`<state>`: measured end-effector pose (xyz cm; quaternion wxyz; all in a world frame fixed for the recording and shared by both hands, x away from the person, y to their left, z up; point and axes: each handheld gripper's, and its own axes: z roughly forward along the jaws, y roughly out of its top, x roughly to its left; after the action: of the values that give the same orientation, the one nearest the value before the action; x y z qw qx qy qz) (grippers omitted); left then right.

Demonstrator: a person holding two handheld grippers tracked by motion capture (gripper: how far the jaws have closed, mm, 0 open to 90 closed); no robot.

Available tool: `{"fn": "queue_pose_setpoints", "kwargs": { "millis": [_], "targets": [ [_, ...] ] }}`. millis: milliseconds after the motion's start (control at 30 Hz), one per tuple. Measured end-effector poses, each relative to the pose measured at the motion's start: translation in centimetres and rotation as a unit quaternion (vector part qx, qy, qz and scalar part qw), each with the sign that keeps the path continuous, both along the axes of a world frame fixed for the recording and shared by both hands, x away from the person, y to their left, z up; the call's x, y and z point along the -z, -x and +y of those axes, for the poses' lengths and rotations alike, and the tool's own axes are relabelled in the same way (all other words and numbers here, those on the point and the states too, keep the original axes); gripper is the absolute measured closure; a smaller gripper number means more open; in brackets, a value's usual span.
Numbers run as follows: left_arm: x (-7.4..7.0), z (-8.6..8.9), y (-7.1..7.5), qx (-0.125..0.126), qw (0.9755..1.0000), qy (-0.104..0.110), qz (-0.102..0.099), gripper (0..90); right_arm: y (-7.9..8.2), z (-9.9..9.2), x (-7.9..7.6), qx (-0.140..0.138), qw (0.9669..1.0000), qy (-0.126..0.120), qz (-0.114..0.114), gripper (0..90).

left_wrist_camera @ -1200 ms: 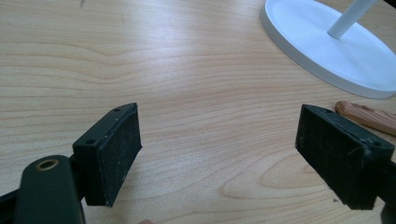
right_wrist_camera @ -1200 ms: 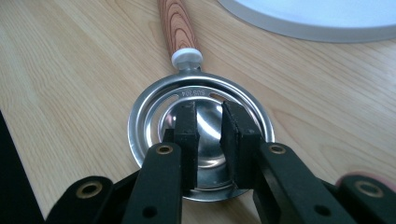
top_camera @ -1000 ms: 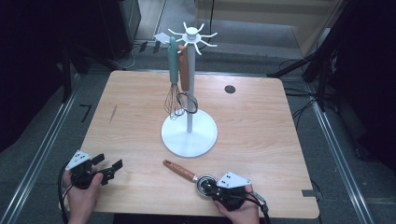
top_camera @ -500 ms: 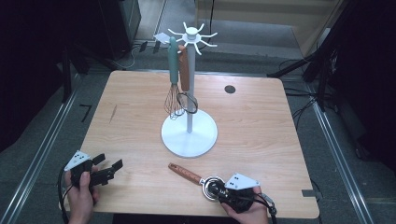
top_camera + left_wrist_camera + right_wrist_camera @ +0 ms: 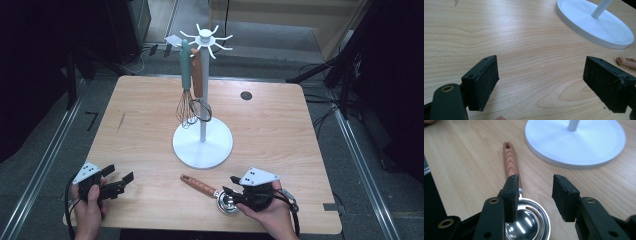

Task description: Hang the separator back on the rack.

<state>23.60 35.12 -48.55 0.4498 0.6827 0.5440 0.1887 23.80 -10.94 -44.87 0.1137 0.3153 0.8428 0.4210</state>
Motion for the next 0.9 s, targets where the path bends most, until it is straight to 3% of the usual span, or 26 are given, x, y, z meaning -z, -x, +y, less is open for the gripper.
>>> {"fn": "queue_pose_setpoints", "kwargs": {
  "millis": [167, 433, 500, 600, 733, 900],
  "targets": [
    [0.0, 0.0, 0.0, 0.001, 1.0000, -0.002, -0.001, 13.9, -1.4, 1.5, -0.6, -0.033, 0.9982, 0.037, 0.034, 57.1],
    [0.0, 0.0, 0.0, 0.003, 1.0000, -0.001, -0.001, 13.9, -3.0, 4.0, -1.4, -0.086, 0.9901, 0.077, 0.080, 56.5],
    [0.0, -0.1, 0.0, 0.004, 1.0000, -0.001, -0.001, 13.9, -3.0, 4.8, -1.4, -0.103, 0.9866, 0.084, 0.094, 56.7],
    [0.0, -0.1, -0.1, 0.005, 1.0000, -0.001, 0.000, 13.9, -3.3, 5.9, -1.2, -0.116, 0.9807, 0.116, 0.106, 57.6],
    [0.0, -0.1, -0.1, 0.005, 1.0000, -0.003, 0.002, 13.9, -3.8, 6.9, -0.4, -0.125, 0.9699, 0.164, 0.130, 58.7],
    [0.0, -0.1, -0.1, 0.007, 1.0000, -0.002, 0.002, 13.9, -4.3, 7.4, 0.2, -0.119, 0.9627, 0.195, 0.145, 60.0]
  ]
}}
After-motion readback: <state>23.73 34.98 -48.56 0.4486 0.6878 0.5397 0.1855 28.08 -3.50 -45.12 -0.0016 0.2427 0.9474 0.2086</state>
